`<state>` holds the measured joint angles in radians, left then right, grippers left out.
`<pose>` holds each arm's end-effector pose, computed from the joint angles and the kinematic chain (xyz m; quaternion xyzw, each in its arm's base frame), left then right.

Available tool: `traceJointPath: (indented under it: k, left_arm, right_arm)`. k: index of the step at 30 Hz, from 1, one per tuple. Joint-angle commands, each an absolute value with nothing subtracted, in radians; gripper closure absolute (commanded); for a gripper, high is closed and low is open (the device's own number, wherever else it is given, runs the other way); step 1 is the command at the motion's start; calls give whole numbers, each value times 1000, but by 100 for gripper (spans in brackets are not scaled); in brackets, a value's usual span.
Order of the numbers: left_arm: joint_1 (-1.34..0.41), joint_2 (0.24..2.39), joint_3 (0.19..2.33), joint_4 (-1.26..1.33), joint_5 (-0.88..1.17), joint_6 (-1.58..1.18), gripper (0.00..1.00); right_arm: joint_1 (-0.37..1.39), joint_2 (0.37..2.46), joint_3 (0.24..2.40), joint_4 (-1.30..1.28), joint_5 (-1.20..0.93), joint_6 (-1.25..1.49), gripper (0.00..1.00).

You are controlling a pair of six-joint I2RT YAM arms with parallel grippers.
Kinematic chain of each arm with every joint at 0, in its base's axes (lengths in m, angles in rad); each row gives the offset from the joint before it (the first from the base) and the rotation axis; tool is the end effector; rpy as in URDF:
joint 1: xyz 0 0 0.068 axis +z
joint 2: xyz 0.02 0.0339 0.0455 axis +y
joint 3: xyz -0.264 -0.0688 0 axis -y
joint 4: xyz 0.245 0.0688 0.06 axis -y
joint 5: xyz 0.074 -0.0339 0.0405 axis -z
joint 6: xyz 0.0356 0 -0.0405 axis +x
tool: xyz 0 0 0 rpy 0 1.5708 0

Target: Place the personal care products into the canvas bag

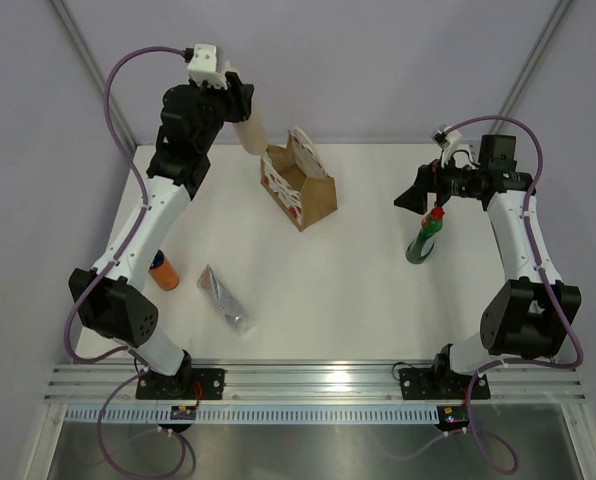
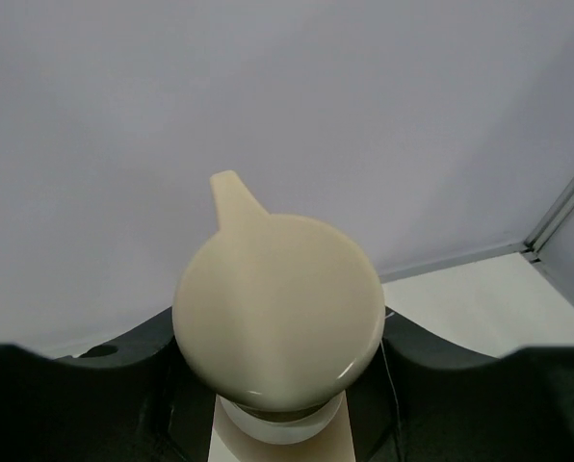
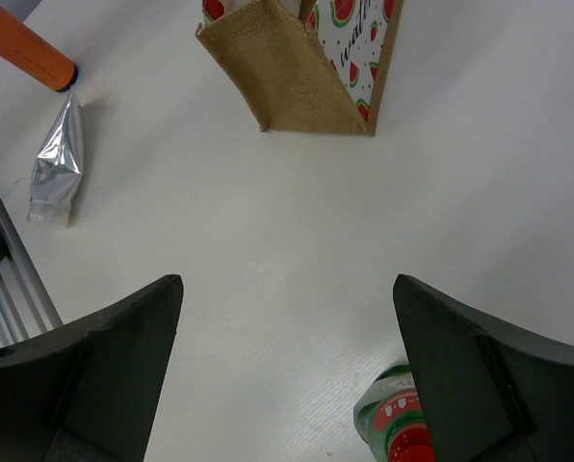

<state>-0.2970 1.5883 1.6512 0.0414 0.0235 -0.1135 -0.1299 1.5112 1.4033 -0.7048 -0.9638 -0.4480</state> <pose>0.3577 -0.1104 0.4642 0.0700 0.6656 -0.1591 0.7258 0.3203 -0.0123 0.3418 -0.2997 0.7857 0.3193 0.4370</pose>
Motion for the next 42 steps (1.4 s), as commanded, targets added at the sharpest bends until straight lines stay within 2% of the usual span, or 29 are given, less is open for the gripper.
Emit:
traceJointPath:
  k: [1, 12, 24, 35, 42]
  left_arm:
    - [-317, 1612, 1793, 204, 14, -94, 100]
    - [-387, 1787, 1870, 252, 37, -190, 100]
    - [-399, 1916, 1855, 282, 5, -207, 100]
    - [-394, 2086, 1927, 425, -169, -190, 100]
    - [-374, 2186, 1971, 554, -186, -232, 100]
  right_arm:
    - [-127, 1459, 1391, -690, -989, -448, 1]
    - [-129, 1456, 1382, -692, -979, -459, 1]
    - [-130, 1463, 1364, -696, -976, -471, 1]
    - [-130, 1463, 1355, -695, -986, -468, 0]
    - [-130, 1462, 1333, -698, -1011, -462, 1]
